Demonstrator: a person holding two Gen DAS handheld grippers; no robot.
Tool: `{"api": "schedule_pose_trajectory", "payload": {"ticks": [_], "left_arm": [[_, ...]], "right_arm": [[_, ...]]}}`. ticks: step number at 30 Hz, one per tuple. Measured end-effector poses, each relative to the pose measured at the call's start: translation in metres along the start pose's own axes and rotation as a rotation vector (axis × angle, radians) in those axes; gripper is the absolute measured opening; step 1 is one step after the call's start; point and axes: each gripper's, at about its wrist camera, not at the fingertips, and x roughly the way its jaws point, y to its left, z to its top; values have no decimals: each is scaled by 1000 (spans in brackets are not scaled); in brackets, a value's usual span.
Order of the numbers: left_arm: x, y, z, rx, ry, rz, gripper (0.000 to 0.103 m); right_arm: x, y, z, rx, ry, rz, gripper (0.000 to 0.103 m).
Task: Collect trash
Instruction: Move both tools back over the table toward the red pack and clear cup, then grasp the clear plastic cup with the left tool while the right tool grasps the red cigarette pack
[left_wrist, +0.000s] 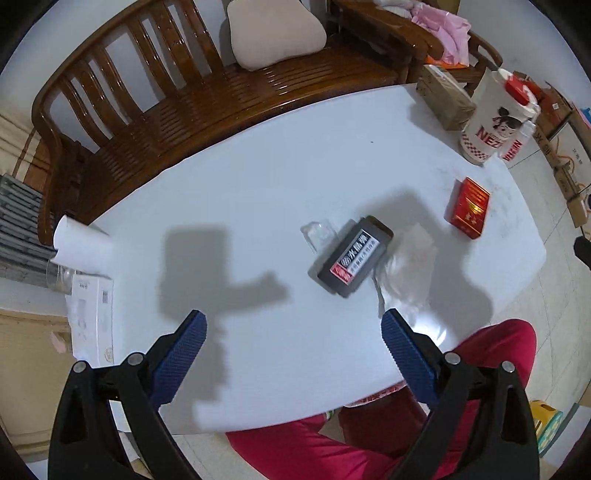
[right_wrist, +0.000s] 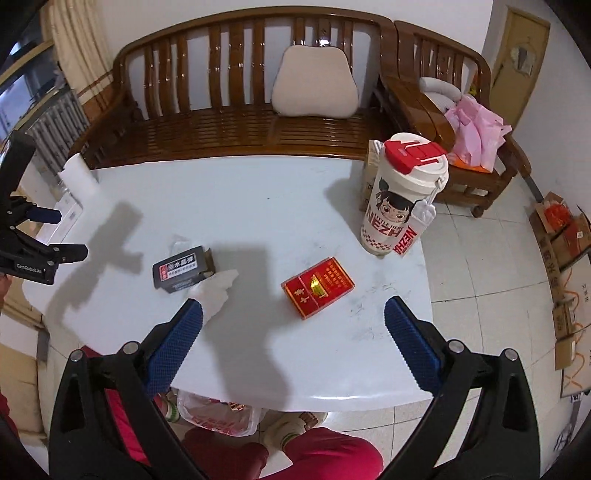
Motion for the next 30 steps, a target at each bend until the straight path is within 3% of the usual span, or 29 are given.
{"api": "schedule_pose_trajectory", "payload": {"ticks": [12, 30], "left_arm": [[59, 2, 43, -58, 107, -31, 93], [110, -8, 71, -95, 120, -38, 93]], "right_arm": [[67, -22, 24, 137, 153, -36, 96], [173, -43, 13, 292, 368, -63, 96]]}}
